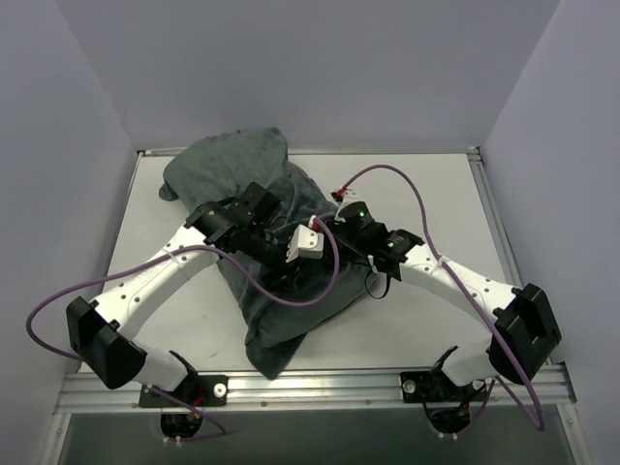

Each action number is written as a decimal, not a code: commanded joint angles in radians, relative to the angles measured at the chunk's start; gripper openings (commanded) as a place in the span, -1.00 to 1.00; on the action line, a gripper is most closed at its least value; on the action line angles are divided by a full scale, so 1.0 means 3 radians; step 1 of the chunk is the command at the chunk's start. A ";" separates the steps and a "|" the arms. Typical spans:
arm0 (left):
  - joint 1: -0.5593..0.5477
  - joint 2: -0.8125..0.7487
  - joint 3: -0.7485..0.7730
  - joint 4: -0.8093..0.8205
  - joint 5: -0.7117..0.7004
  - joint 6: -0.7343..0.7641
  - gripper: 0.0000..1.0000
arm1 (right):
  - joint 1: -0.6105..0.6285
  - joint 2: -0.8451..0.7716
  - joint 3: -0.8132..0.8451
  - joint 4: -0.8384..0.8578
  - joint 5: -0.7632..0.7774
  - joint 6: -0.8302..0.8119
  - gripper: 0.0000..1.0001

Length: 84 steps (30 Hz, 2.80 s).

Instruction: Remove the pillowcase from the pillow

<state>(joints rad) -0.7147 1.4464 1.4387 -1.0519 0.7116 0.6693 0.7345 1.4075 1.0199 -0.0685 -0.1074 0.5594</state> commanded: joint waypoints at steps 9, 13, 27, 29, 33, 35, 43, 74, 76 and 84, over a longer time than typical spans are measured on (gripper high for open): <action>-0.0088 -0.0398 -0.0174 -0.0013 -0.0663 -0.0149 0.09 | -0.0122 -0.0100 0.0103 -0.0447 0.0046 0.0022 -1.00; -0.0067 -0.0352 0.0035 0.0412 -0.0986 -0.0737 0.35 | -0.0107 -0.0084 0.0103 -0.0442 0.0021 0.0047 -1.00; 0.0157 0.0414 0.0077 0.1262 -0.2112 -0.0978 0.24 | -0.0081 -0.0335 0.0077 -0.0395 -0.0036 0.0053 -0.06; 0.0270 0.0435 0.0103 0.1175 -0.1903 -0.0999 -0.08 | -0.0081 -0.0452 0.0093 -0.0559 0.0122 0.0043 0.22; 0.0347 0.0349 0.0093 0.1205 -0.1799 -0.1085 -0.95 | -0.0015 -0.0621 0.0052 -0.0957 0.0597 0.0063 0.20; 0.0352 0.0313 0.0057 0.1302 -0.1769 -0.1183 -0.95 | 0.0123 -0.0621 -0.0024 -0.0994 0.0670 0.0134 0.17; 0.0368 0.0364 0.0133 0.1282 -0.1651 -0.1300 -0.95 | 0.0400 -0.0295 0.0204 -0.0574 0.0777 0.0288 0.12; 0.1326 0.0089 -0.0106 0.1614 -0.2192 -0.0866 0.60 | -0.0091 0.0191 -0.0455 0.0172 0.0486 -0.0034 -1.00; 0.1212 0.0047 -0.0082 0.1508 -0.2214 -0.0789 0.77 | -0.0091 0.0273 -0.0332 0.0152 0.0470 -0.0121 -1.00; 0.0568 -0.0367 0.0358 0.1052 -0.1897 -0.0631 0.88 | -0.0122 0.0166 -0.0275 0.0402 0.0394 -0.0045 -1.00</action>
<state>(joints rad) -0.4789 1.4231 1.4757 -0.6964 0.1268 0.4286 0.7055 1.4792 0.9123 0.0036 0.0254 0.5476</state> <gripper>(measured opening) 0.936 0.043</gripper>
